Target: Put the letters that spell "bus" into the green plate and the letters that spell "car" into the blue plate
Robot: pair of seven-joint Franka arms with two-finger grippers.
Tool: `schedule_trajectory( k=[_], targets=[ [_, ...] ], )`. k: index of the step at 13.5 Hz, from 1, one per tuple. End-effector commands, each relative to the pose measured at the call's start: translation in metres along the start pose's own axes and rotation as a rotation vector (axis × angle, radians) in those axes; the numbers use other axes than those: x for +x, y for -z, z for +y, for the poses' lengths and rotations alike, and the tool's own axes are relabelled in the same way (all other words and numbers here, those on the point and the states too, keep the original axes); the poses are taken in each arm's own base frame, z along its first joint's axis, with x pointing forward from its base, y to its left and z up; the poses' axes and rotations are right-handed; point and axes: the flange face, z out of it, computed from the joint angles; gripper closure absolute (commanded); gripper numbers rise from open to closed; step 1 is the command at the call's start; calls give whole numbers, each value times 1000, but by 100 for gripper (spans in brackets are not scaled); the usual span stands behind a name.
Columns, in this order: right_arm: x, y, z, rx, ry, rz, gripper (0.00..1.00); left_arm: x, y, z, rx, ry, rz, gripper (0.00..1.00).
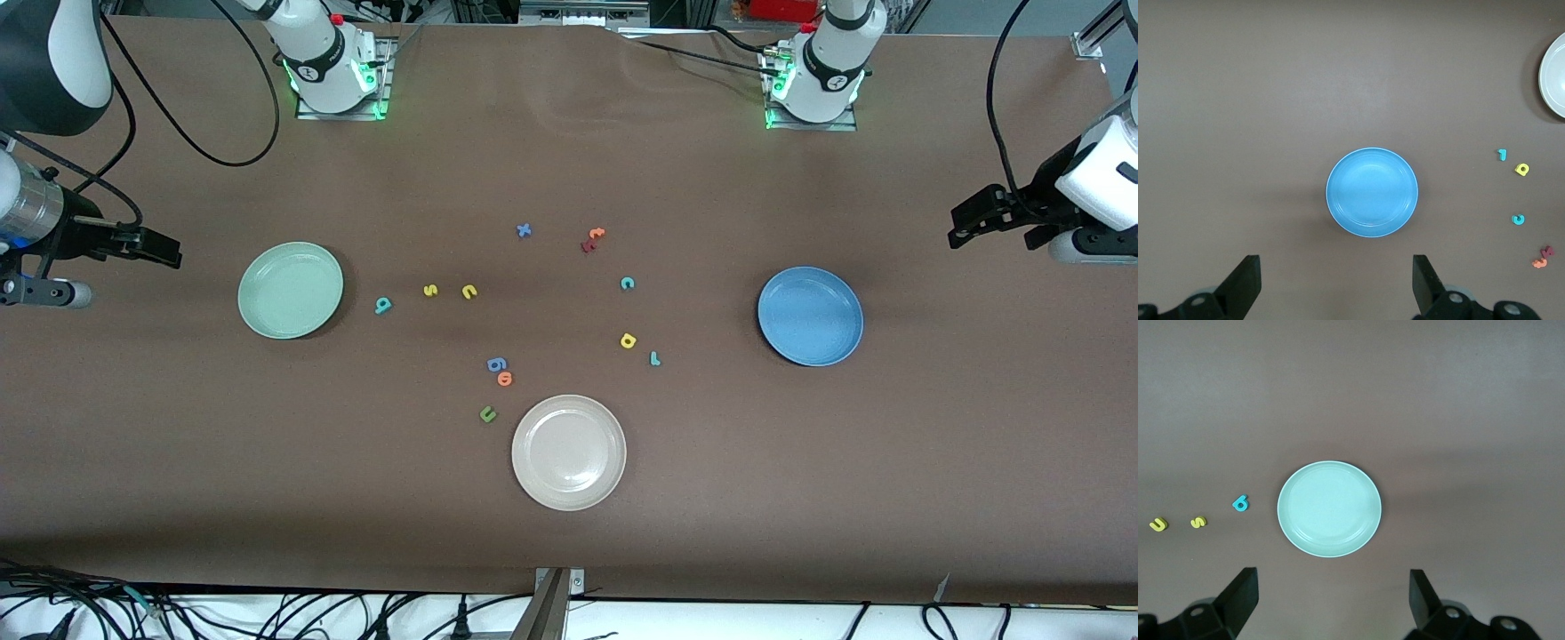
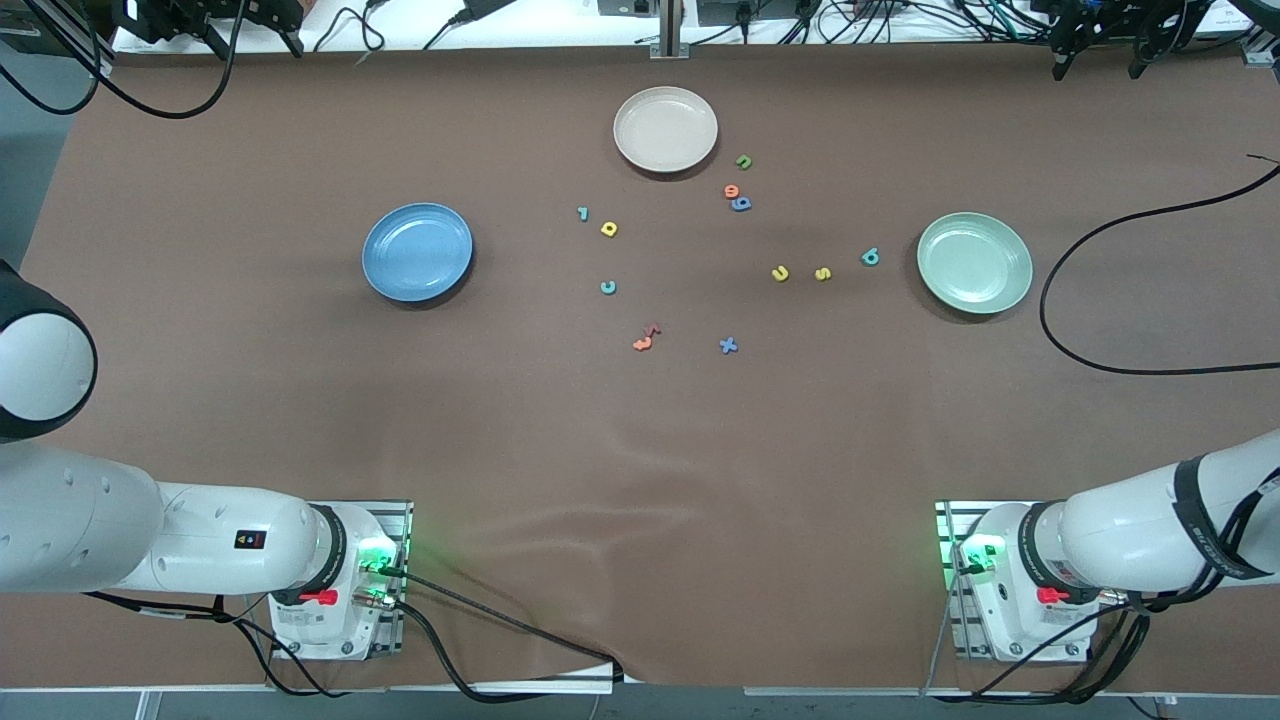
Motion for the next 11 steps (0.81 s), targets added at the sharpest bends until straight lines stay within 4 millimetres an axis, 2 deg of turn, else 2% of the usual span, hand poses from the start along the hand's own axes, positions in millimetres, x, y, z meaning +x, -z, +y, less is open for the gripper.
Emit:
schedule_trajectory(
  k=[1, 11],
  targets=[
    [0, 1, -2, 13, 2, -9, 0, -1, 1, 2, -6, -7, 7, 0],
    [-1, -2, -2, 15, 2, -15, 0, -1, 1, 2, -6, -7, 6, 0]
  ],
)
